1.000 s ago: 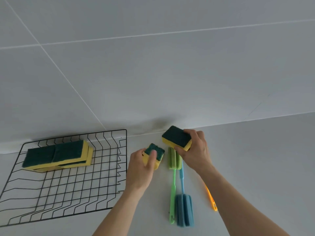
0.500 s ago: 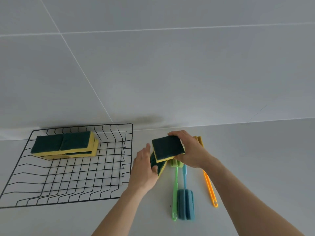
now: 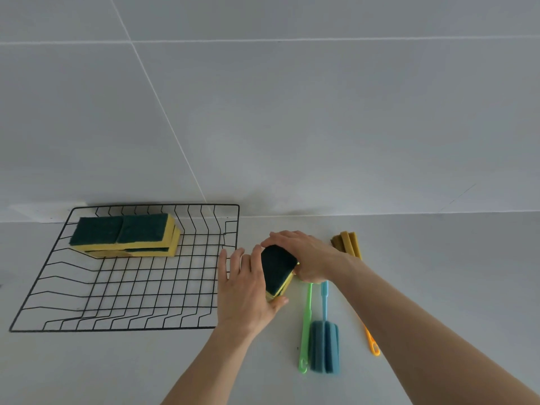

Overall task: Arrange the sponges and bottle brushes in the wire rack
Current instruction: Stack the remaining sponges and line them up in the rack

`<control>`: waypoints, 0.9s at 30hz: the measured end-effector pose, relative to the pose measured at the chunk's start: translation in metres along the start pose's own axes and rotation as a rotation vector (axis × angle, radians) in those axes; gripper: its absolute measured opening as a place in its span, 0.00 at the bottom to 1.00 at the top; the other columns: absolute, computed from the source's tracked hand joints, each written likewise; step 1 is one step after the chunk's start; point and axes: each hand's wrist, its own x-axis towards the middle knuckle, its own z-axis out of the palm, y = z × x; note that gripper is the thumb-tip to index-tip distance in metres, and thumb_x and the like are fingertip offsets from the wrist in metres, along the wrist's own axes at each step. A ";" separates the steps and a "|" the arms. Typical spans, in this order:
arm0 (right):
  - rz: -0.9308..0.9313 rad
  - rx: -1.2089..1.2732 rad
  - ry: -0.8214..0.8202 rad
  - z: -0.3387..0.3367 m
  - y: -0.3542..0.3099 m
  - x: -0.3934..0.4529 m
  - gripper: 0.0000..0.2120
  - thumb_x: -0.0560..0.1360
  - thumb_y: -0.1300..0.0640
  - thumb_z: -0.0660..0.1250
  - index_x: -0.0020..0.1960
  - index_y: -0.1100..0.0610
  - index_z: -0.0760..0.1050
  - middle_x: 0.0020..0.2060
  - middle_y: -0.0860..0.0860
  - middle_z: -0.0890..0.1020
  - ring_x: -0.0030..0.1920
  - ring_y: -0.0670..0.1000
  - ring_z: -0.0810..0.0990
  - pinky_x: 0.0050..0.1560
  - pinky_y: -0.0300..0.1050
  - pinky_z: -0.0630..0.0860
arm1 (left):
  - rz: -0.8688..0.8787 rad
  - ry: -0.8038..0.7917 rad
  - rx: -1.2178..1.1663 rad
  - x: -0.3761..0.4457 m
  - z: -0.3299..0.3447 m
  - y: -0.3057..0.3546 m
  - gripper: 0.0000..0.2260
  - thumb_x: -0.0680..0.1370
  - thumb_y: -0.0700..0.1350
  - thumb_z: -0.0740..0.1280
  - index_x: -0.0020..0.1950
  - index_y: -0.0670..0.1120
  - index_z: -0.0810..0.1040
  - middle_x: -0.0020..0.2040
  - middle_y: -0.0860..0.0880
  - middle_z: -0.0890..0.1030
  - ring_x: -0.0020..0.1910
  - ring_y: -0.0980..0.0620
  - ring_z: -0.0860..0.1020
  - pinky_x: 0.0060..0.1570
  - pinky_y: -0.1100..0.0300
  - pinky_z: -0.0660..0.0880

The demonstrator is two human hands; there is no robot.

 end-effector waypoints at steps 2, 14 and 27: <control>0.008 -0.012 -0.007 0.003 0.000 0.002 0.43 0.69 0.70 0.71 0.74 0.40 0.58 0.71 0.48 0.69 0.67 0.55 0.69 0.62 0.53 0.72 | 0.007 -0.029 0.073 0.000 0.004 0.001 0.53 0.63 0.76 0.68 0.76 0.44 0.58 0.61 0.49 0.78 0.75 0.45 0.61 0.76 0.40 0.43; -0.010 -0.140 0.089 0.026 -0.003 0.004 0.46 0.63 0.64 0.78 0.71 0.43 0.56 0.58 0.50 0.73 0.55 0.55 0.76 0.61 0.50 0.73 | -0.011 -0.074 0.040 0.006 0.005 0.004 0.45 0.65 0.64 0.73 0.73 0.45 0.57 0.57 0.49 0.81 0.72 0.46 0.64 0.76 0.40 0.39; 0.055 -0.133 0.277 -0.033 -0.023 -0.042 0.46 0.61 0.51 0.79 0.72 0.38 0.57 0.54 0.45 0.74 0.53 0.50 0.74 0.58 0.43 0.68 | 0.234 0.027 -0.146 0.017 -0.055 -0.012 0.44 0.65 0.61 0.73 0.75 0.51 0.55 0.63 0.51 0.76 0.68 0.49 0.67 0.77 0.45 0.43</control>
